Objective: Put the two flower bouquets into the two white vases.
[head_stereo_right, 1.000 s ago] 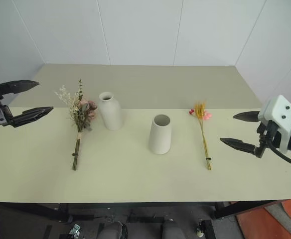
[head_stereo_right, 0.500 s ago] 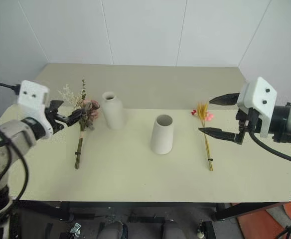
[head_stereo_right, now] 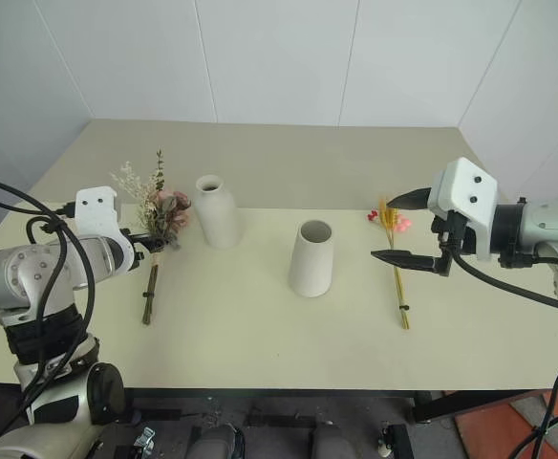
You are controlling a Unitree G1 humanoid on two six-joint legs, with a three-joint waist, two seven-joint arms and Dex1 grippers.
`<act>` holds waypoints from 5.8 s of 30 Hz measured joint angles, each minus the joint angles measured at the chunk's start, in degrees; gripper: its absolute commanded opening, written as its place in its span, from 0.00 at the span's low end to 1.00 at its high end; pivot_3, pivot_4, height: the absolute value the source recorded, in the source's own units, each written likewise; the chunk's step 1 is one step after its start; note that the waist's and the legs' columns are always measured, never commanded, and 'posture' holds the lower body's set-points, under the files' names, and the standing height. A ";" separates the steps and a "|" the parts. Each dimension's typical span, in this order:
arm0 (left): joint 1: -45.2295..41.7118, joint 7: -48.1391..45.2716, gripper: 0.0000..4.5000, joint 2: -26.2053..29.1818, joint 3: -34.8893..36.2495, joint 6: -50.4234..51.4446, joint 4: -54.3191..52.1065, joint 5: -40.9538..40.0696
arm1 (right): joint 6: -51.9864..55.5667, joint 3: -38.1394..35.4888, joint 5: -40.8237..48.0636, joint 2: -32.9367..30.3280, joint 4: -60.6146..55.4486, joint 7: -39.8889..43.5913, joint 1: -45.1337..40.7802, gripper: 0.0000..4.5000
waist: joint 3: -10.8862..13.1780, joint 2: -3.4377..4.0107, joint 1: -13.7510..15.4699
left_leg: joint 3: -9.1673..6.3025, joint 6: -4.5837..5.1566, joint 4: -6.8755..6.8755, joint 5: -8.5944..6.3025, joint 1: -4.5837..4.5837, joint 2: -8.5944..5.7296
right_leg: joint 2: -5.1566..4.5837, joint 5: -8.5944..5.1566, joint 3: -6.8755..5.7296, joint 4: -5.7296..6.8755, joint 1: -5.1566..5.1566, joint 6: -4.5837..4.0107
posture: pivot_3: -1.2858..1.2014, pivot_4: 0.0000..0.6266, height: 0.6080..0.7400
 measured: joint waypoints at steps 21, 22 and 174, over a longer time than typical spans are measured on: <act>-3.93 -3.00 0.44 3.28 -5.63 0.01 19.08 -1.38 | 3.58 -7.32 0.60 -0.51 -6.60 -2.33 7.69 1.00 | 0.00 0.00 -0.29 | 0.00 0.00 0.01 0.00 0.03 -0.02 | 0.00 0.00 0.02 0.01 0.02 0.00 | 0.52 0.24 1.00; -4.00 -3.06 0.37 3.28 -5.54 0.00 19.28 -0.82 | 3.58 -7.33 0.59 -0.51 -6.59 -2.33 7.69 1.00 | 0.00 0.00 -0.28 | 0.00 0.00 0.01 0.00 0.03 -0.02 | 0.00 0.00 0.02 0.01 0.02 0.00 | 0.52 0.24 1.00; 7.00 -92.42 0.92 38.02 -15.62 -62.32 -1.42 -9.64 | 27.00 18.66 -18.26 24.28 48.41 -30.22 -24.60 0.80 | 0.07 -0.01 -2.05 | 0.21 0.04 -0.04 0.00 -0.15 0.15 | 0.10 -0.05 0.03 -0.07 -0.18 -0.05 | 0.52 0.24 1.00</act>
